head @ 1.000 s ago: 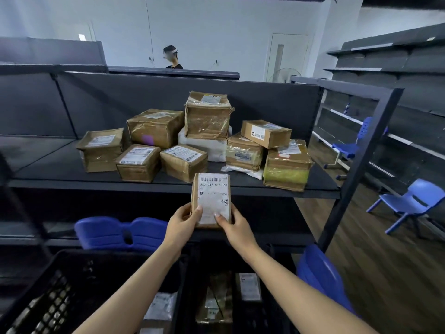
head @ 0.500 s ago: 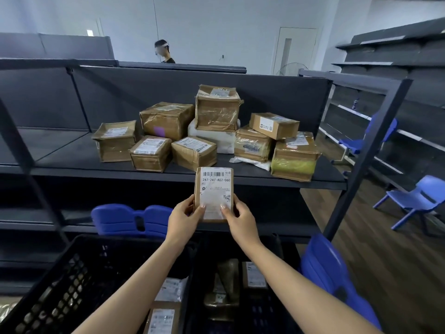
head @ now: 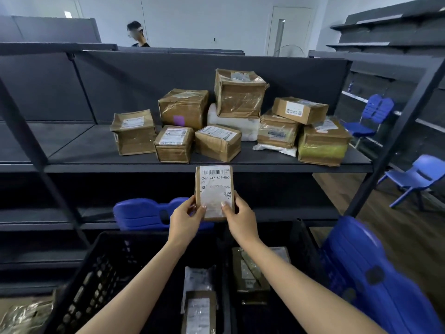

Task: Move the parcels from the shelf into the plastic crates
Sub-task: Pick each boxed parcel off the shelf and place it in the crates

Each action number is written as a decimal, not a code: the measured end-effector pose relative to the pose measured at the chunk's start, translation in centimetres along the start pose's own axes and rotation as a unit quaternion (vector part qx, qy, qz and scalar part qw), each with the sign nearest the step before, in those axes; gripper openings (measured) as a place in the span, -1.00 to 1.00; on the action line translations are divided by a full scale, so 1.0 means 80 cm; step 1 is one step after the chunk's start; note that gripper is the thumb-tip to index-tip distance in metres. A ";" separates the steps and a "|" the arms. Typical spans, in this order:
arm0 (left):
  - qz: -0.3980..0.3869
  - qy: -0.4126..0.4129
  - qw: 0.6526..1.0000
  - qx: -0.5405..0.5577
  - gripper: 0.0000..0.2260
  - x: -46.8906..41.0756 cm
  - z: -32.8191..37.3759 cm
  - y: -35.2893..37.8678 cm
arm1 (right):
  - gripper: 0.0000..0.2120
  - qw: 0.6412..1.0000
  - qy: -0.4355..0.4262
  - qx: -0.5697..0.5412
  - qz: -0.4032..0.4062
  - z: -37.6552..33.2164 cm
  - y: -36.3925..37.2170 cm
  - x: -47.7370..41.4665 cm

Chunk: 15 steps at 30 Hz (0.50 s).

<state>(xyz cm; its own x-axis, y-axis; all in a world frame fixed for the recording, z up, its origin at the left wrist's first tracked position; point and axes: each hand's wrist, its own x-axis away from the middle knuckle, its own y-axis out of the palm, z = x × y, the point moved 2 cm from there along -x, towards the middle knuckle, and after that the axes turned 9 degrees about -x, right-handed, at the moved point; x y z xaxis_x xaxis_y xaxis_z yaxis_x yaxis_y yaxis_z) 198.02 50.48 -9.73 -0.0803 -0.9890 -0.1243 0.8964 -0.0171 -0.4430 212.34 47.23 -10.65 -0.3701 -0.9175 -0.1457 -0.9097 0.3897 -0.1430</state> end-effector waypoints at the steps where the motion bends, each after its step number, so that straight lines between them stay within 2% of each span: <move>1: -0.004 -0.006 1.000 -0.010 -0.65 -0.002 -0.015 -0.009 | -0.60 1.000 0.011 0.007 -0.001 0.007 0.016 0.003; 7: -0.048 -0.025 0.993 -0.103 -0.72 -0.013 -0.112 -0.055 | -0.52 0.995 0.101 0.020 0.016 0.058 0.104 0.031; 15: -0.102 -0.088 0.983 -0.125 -0.81 -0.016 -0.215 -0.069 | -0.68 0.985 0.167 0.030 -0.020 0.136 0.182 0.047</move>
<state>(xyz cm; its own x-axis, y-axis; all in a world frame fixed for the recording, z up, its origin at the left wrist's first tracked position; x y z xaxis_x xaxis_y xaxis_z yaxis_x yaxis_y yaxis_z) 185.72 54.36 -22.38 -0.1515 -0.9792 0.1351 0.7320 -0.2030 -0.6503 199.77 50.36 -23.96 -0.3848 -0.9033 0.1896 -0.9158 0.3480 -0.2008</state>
